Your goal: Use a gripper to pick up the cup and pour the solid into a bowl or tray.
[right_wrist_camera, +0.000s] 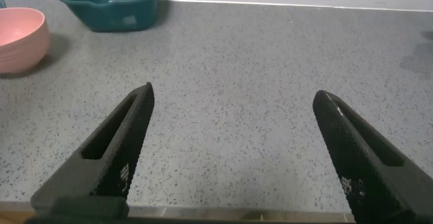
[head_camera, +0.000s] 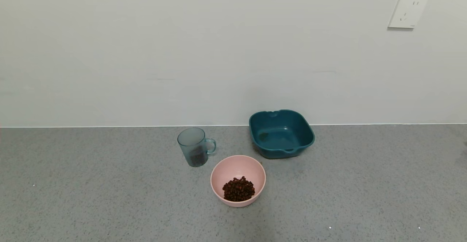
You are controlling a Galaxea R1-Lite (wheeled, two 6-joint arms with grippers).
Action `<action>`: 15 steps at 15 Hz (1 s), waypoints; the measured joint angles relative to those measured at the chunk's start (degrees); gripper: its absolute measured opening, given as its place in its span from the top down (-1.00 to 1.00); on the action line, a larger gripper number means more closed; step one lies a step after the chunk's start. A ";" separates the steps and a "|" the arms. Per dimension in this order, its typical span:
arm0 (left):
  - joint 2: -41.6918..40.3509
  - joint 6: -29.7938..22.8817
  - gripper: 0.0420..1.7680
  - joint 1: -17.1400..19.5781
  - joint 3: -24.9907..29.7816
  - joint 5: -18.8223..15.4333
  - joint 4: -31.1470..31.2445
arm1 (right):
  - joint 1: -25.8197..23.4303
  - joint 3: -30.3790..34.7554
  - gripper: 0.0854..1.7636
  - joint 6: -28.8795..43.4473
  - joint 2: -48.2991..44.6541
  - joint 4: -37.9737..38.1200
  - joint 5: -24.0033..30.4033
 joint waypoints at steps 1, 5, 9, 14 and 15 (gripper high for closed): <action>-0.07 0.09 -0.94 0.00 1.89 0.28 -1.23 | 0.00 0.00 -0.94 -0.02 0.00 0.00 0.00; -0.12 -0.52 -0.94 0.00 5.14 1.05 1.90 | 0.00 0.00 -0.94 -0.02 0.00 0.00 0.00; -0.15 -4.02 -0.94 0.00 5.36 1.18 2.36 | 0.00 0.00 -0.94 -0.04 0.00 0.00 0.00; -0.15 -6.12 -0.94 0.00 5.36 2.01 2.30 | 0.00 0.00 -0.94 -0.02 0.00 0.00 0.00; -0.15 -6.30 -0.94 0.00 5.36 2.07 2.26 | 0.02 0.00 -0.94 -0.02 0.00 0.00 0.00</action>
